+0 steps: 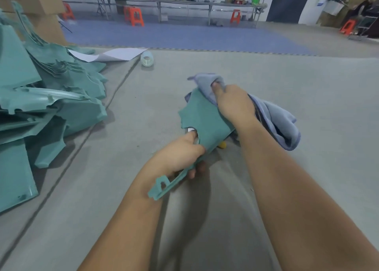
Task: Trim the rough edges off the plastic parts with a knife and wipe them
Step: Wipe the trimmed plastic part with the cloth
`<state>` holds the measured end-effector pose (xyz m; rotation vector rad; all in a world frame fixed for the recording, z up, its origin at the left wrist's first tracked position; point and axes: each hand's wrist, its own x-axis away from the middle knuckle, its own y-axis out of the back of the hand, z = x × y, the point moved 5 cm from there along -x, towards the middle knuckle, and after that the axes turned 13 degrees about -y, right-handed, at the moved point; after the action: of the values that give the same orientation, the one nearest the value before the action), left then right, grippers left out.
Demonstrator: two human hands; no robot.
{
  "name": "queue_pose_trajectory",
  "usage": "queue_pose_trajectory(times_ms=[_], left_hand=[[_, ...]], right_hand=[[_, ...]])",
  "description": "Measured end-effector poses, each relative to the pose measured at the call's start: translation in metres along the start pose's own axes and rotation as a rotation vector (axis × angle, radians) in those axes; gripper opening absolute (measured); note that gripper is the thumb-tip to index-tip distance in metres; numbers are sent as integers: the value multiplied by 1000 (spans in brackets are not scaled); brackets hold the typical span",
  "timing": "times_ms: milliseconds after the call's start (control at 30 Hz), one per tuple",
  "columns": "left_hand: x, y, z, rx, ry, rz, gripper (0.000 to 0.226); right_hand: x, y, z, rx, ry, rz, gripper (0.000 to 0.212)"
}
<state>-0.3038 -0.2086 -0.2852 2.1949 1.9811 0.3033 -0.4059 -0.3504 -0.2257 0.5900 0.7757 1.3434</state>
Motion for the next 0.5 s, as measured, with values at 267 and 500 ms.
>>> queue_pose_trajectory(times_ms=[267,500], left_hand=[[-5,4,1,-22,-140,-74,29],[-9,10,2,-9,-186,-114,28]], right_hand=[[-14,23,-33,-770,-424,30,42],[-8,17,-36,-1148,-442,213,45]])
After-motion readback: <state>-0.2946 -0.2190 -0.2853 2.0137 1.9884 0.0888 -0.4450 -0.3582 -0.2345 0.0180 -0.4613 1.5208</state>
